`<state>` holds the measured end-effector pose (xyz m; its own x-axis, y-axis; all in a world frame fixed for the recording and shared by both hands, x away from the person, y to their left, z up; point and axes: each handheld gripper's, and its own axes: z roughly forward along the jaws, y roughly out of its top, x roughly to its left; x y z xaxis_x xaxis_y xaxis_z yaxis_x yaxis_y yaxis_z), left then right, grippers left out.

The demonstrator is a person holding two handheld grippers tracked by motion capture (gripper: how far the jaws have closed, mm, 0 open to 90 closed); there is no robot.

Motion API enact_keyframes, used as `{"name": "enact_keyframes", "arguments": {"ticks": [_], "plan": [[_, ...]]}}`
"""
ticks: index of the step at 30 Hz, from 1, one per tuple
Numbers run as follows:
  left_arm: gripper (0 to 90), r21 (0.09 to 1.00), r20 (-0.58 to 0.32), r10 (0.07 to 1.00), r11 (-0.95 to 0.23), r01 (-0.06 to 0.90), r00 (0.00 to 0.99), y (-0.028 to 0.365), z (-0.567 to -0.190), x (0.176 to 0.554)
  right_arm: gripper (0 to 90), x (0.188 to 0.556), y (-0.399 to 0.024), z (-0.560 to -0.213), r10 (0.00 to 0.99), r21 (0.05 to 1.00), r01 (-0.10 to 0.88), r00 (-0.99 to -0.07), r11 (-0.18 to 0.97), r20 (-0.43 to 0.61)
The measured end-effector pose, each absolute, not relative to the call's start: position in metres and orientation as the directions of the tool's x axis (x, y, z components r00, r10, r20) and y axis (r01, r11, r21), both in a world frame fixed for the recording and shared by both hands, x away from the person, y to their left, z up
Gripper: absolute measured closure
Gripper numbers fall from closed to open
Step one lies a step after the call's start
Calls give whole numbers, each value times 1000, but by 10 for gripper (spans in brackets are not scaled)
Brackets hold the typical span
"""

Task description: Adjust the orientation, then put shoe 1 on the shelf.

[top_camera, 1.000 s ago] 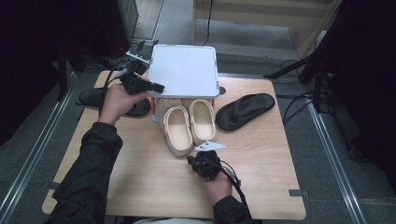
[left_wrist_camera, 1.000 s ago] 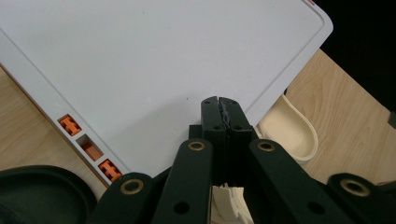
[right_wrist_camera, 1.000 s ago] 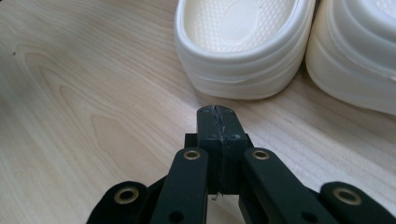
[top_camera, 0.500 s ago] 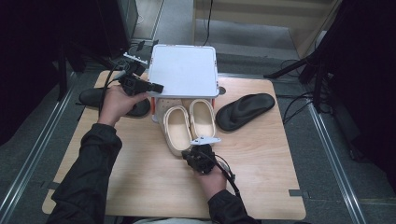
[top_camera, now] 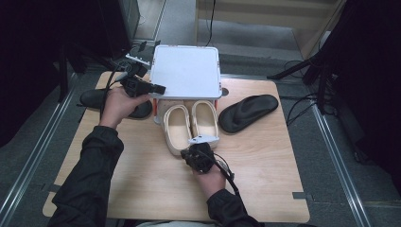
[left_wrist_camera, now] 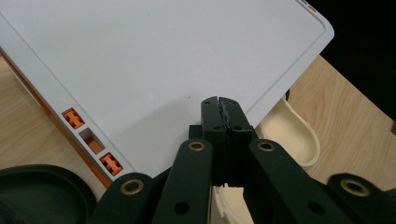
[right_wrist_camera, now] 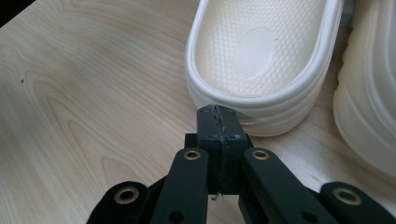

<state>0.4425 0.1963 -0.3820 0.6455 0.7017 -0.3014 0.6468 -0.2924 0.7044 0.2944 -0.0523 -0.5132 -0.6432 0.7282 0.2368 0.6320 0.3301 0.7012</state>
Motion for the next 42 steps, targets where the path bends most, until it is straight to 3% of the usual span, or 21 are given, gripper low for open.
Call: {"name": "enact_keyframes", "arguments": {"ticks": [42], "plan": [[900,699,-310,706,-285,655,637,197,-382,443,900,350,0,-500,747,693,632,-633,347,204]]}}
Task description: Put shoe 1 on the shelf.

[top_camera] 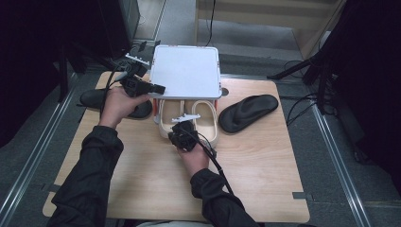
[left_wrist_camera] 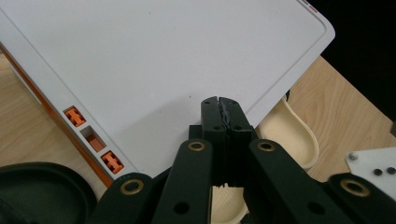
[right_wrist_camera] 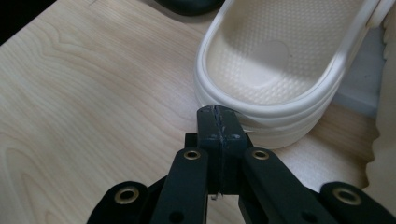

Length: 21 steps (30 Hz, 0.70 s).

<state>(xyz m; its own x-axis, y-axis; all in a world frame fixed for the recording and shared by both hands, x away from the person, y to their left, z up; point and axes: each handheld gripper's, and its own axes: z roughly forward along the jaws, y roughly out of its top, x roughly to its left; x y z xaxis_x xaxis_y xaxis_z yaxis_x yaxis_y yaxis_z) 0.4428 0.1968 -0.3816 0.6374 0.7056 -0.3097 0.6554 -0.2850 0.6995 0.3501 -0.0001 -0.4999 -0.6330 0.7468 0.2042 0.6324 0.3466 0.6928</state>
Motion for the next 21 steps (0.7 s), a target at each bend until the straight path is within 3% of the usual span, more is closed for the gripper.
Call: {"name": "enact_keyframes", "arguments": {"ticks": [21], "plan": [[900,699,-306,706,-290,654,639,197,-381,443,900,390,14,-498,795,705,632,-584,322,161]]}}
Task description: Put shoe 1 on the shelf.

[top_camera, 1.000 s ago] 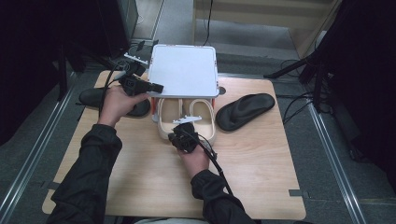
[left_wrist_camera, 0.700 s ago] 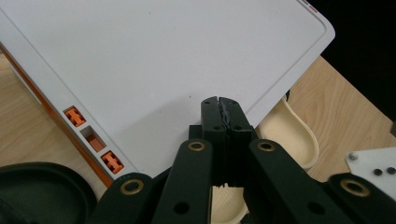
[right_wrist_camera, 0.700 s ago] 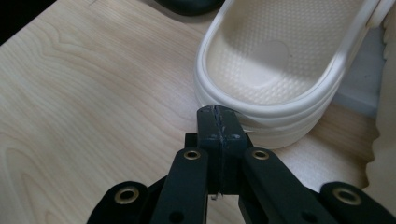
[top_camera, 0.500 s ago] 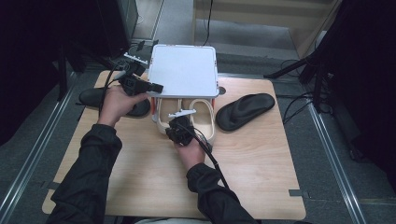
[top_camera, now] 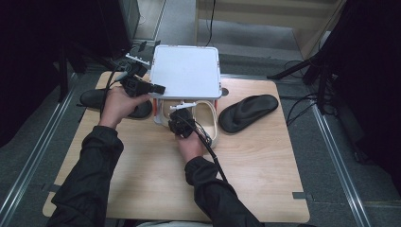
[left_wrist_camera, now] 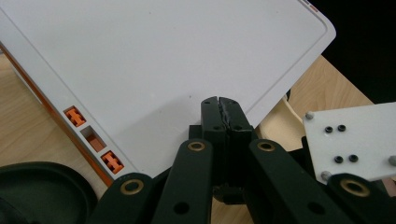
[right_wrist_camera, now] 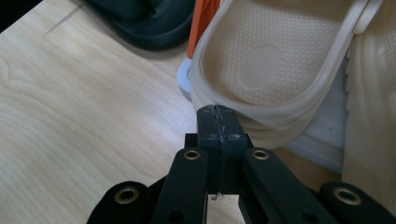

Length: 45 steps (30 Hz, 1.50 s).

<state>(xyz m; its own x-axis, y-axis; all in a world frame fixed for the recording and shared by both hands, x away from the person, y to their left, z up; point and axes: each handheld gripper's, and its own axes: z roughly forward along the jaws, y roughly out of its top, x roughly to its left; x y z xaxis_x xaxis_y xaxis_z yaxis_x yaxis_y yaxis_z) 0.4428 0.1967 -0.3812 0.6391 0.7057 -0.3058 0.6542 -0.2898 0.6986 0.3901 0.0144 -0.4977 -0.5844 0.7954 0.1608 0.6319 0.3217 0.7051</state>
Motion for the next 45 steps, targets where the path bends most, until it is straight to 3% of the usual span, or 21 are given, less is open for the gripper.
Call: {"name": "enact_keyframes", "arguments": {"ticks": [9,19,27,45], "plan": [[900,699,-309,706,-286,656,637,197,-381,443,900,399,17,-499,808,700,642,-567,312,160],[900,699,-307,706,-289,655,639,197,-381,443,900,381,4,-489,781,708,640,-591,301,202],[900,699,-307,705,-288,655,639,198,-381,443,900,355,-21,-479,744,712,642,-616,285,258],[900,698,-307,707,-287,655,637,197,-381,443,900,305,-98,-480,747,700,633,-629,331,215]]}}
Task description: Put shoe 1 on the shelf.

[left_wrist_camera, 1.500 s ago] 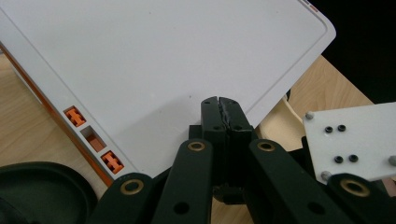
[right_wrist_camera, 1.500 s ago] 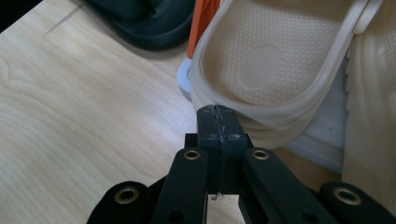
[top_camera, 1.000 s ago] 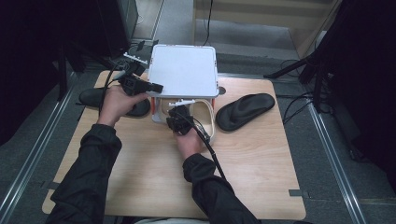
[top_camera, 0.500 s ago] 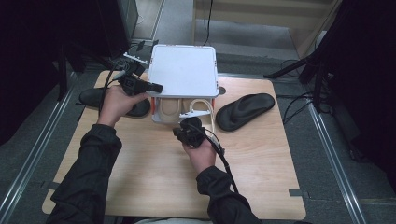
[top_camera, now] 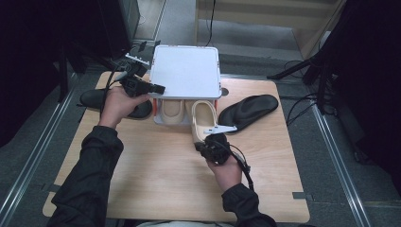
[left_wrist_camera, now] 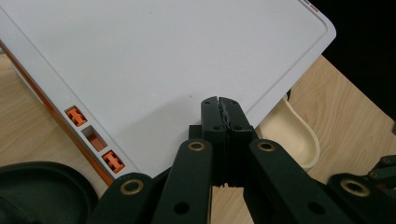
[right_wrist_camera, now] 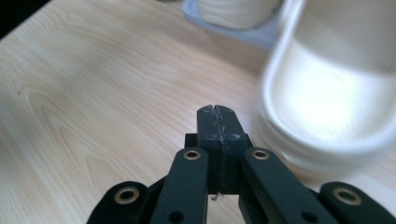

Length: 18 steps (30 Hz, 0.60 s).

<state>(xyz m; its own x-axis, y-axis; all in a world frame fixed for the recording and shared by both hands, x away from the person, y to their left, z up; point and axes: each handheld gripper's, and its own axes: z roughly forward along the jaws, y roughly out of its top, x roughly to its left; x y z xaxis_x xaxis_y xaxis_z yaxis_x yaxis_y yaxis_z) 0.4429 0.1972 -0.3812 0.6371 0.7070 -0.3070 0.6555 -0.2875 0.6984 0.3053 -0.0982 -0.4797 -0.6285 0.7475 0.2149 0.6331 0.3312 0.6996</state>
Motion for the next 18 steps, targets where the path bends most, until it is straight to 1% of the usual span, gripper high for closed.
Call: {"name": "enact_keyframes", "arguments": {"ticks": [8,13,15,18], "plan": [[900,698,-309,707,-286,657,637,198,-381,443,900,301,-128,-490,775,674,661,-598,331,206],[900,697,-311,706,-286,657,637,198,-381,443,900,308,-134,-497,797,670,669,-574,322,191],[900,697,-311,706,-286,658,636,198,-381,443,900,313,-134,-499,800,665,685,-559,297,218],[900,697,-311,705,-286,657,637,198,-381,443,900,318,-130,-501,804,661,683,-560,310,202]]}}
